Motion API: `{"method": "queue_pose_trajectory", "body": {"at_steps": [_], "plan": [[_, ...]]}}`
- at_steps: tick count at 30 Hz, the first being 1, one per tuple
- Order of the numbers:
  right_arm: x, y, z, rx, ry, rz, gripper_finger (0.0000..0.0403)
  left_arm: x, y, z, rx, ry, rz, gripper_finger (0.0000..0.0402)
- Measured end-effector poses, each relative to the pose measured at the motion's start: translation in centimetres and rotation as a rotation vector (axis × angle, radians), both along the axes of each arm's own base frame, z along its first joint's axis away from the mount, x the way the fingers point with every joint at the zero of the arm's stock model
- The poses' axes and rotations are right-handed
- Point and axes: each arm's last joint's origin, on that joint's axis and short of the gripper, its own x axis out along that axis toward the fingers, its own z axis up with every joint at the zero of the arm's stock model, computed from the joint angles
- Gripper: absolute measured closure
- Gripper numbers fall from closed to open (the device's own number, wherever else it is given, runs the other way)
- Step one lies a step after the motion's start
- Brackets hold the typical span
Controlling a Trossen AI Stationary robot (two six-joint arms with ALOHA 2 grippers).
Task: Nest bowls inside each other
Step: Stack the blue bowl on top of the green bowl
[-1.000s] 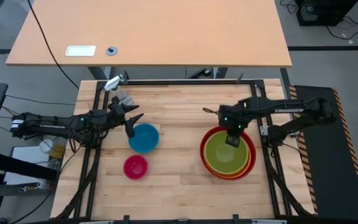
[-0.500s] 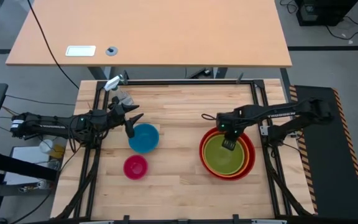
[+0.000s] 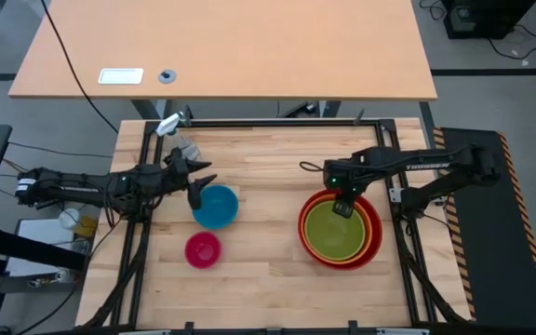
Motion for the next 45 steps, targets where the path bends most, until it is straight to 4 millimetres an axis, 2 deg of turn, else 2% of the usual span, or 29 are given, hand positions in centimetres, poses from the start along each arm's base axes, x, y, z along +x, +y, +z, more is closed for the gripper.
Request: {"method": "queue_pose_trajectory", "body": {"at_steps": [2,6,9,13,16,21,26,32,36,39,45], "plan": [[0.2,-0.1,1.2,-0.064,-0.058,0.019,0.0218,0.4,-0.1,-0.3,-0.034,0.012,-0.017,0.0194],[0.8,-0.6,2.9,-0.25,-0.231,0.044,0.0213,1.7,-0.6,-1.9,-0.173,0.11,-0.198,0.0202],[1.3,-0.9,3.7,-0.376,-0.327,0.032,0.0217,2.6,-1.3,-2.8,-0.334,0.268,-0.292,0.0211],[1.8,-1.2,4.2,-0.465,-0.384,0.035,0.0219,4.4,-3.0,-2.4,-0.433,0.487,-0.316,0.0218],[2.2,-1.5,4.5,-0.501,-0.419,0.031,0.022,6.6,-4.7,-1.0,-0.426,0.525,-0.347,0.0218],[2.8,-1.7,5.0,-0.541,-0.496,0.027,0.022,9.7,-6.5,-1.3,-0.415,0.695,-0.256,0.0207],[3.2,-1.1,5.3,-0.553,-0.537,0.068,0.022,12.8,-7.0,-2.0,-0.392,0.88,-0.098,0.0187],[3.4,-0.4,5.5,-0.559,-0.56,0.114,0.022,15.7,-7.9,-3.4,-0.352,1.052,-0.031,0.0185],[3.4,0.0,5.5,-0.555,-0.567,0.13,0.022,16.4,-7.7,-5.0,-0.275,1.214,0.056,0.02],[3.5,0.3,5.5,-0.551,-0.572,0.136,0.022,16.9,-7.9,-6.3,-0.238,1.293,0.056,0.0221],[3.5,0.6,5.5,-0.546,-0.58,0.142,0.022,17.2,-8.0,-7.4,-0.193,1.361,0.022,0.0306]]}}
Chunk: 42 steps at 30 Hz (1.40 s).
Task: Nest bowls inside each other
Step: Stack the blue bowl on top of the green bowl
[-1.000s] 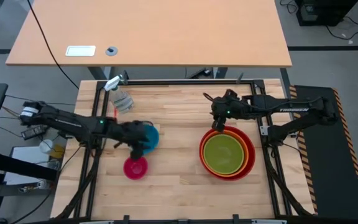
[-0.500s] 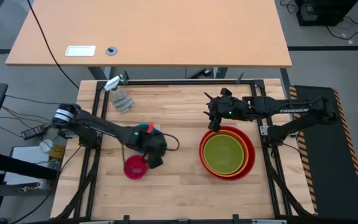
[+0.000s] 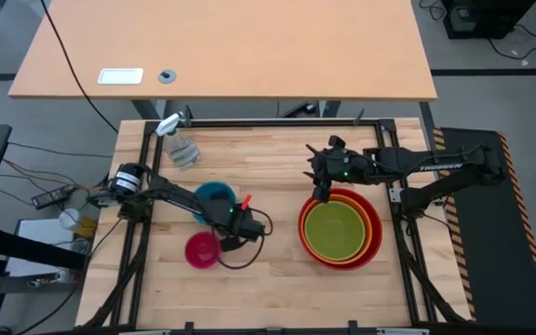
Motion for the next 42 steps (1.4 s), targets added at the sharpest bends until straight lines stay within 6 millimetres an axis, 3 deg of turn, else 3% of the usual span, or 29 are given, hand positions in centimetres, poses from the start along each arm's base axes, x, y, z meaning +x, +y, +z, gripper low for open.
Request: {"method": "queue_pose_trajectory", "body": {"at_steps": [5,9,13,20,25,28,31,36,42], "plan": [[0.0,0.1,0.0,-0.005,0.003,0.006,0.022,-0.3,0.1,0.6,0.003,0.014,-0.051,0.0389],[-0.3,0.1,-0.2,-0.005,0.043,0.038,0.022,-0.1,0.0,2.1,-0.009,-0.003,-0.136,0.0389],[-1.6,0.1,0.5,0.01,0.052,0.081,0.022,1.0,-0.2,5.3,-0.008,-0.092,-0.302,0.0389],[-6.1,-0.8,3.6,-0.023,-0.06,0.011,0.0229,4.9,-1.0,10.5,0.141,-0.361,-0.827,0.0389],[-9.3,-1.2,5.7,-0.038,-0.211,-0.076,0.0232,7.1,0.3,12.4,0.287,-0.496,-1.082,0.0389],[-10.6,-1.2,6.4,-0.016,-0.281,-0.087,0.0232,8.5,1.4,12.1,0.228,-0.604,-1.206,0.039],[-11.5,-1.1,7.1,-0.004,-0.348,-0.078,0.0232,10.0,1.8,10.6,0.219,-0.641,-1.274,0.039],[-12.0,-1.0,7.9,-0.004,-0.426,-0.066,0.0232,12.3,0.8,9.2,0.279,-0.648,-1.369,0.039],[-12.0,-1.0,7.8,-0.005,-0.415,-0.063,0.0232,15.6,0.0,7.9,0.192,-0.586,-1.425,0.039]]}}
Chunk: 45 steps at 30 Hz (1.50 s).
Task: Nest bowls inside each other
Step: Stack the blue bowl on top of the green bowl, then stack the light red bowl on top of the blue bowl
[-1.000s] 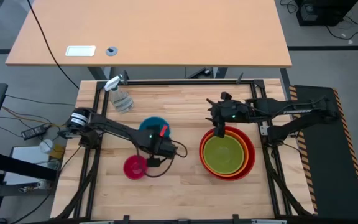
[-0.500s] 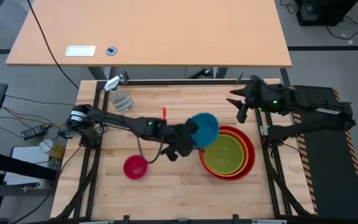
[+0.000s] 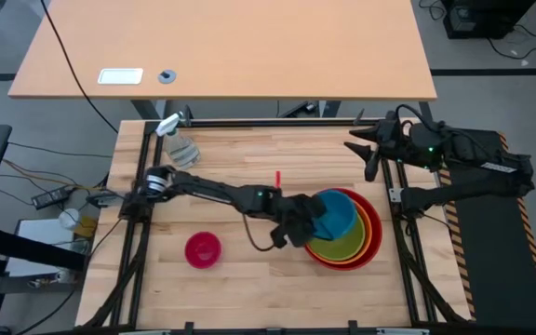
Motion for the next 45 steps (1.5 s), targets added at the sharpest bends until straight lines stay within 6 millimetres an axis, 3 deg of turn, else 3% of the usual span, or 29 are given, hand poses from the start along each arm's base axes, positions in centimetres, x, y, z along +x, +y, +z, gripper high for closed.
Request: {"method": "queue_pose_trajectory", "body": {"at_steps": [8,16,24,29,39,45], "plan": [[0.3,0.0,-0.1,0.005,0.008,-0.001,0.0232,3.3,-0.7,-0.7,-0.055,0.077,-0.076,0.039],[0.4,0.1,-0.1,0.016,0.0,0.024,0.0232,4.1,-0.6,-2.3,-0.143,0.11,-0.082,0.0381],[0.4,0.1,0.2,0.011,-0.027,0.025,0.0232,4.3,0.3,-2.3,-0.234,0.124,0.025,0.028],[0.5,0.1,0.3,0.004,-0.039,0.027,0.0232,4.3,-0.2,-2.2,-0.248,0.124,0.029,0.0222],[0.5,0.1,0.3,-0.008,-0.035,0.031,0.0232,3.3,-0.5,1.0,-0.343,0.095,0.029,0.0199],[0.9,0.0,-0.4,-0.024,-0.025,0.035,0.0232,-0.5,-0.6,4.4,-0.355,0.243,0.083,0.0213]]}}
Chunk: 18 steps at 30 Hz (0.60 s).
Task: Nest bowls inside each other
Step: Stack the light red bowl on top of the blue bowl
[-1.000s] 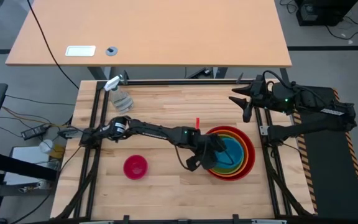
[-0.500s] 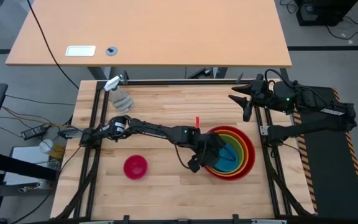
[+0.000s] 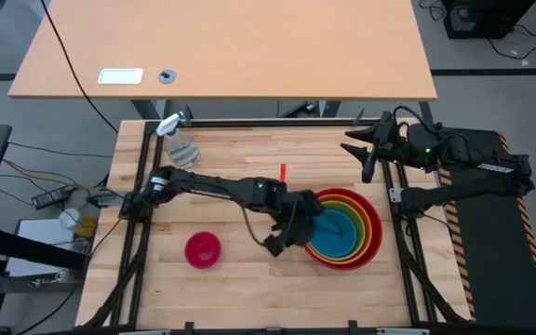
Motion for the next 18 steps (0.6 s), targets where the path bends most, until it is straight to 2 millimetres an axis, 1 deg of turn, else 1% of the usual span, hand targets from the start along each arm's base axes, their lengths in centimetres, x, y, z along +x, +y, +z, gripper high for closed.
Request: {"method": "queue_pose_trajectory", "body": {"at_steps": [2,4,5,7,10,12,15,17,18], "plan": [[0.4,0.0,-0.9,-0.002,0.017,0.001,0.0232,-1.3,-0.4,0.2,-0.006,0.061,0.009,0.0225],[0.7,0.0,-2.0,0.007,0.05,0.008,0.0232,-3.1,-0.7,0.3,-0.017,0.128,0.03,0.0236],[0.9,0.0,-2.5,0.014,0.058,0.017,0.0232,-3.9,-0.8,0.6,-0.034,0.133,0.049,0.024],[1.4,0.0,-3.8,0.019,0.072,0.024,0.0232,-5.9,-1.0,0.6,-0.063,0.164,0.09,0.0248],[2.3,0.0,-5.3,0.028,0.074,0.048,0.0232,-9.0,-1.3,-0.5,-0.082,0.237,0.191,0.0254],[2.9,0.0,-5.8,0.03,0.057,0.066,0.0233,-11.2,-1.4,-1.5,-0.097,0.325,0.274,0.0256],[4.0,0.0,-6.7,0.032,0.058,0.089,0.0233,-14.1,-1.3,-2.3,-0.147,0.418,0.397,0.0257],[4.6,0.0,-7.1,0.032,0.066,0.102,0.0233,-15.8,-1.2,-3.3,-0.131,0.492,0.499,0.0257],[4.9,0.0,-7.2,0.025,0.063,0.106,0.0233,-16.6,-1.1,-4.0,-0.094,0.527,0.555,0.0257]]}}
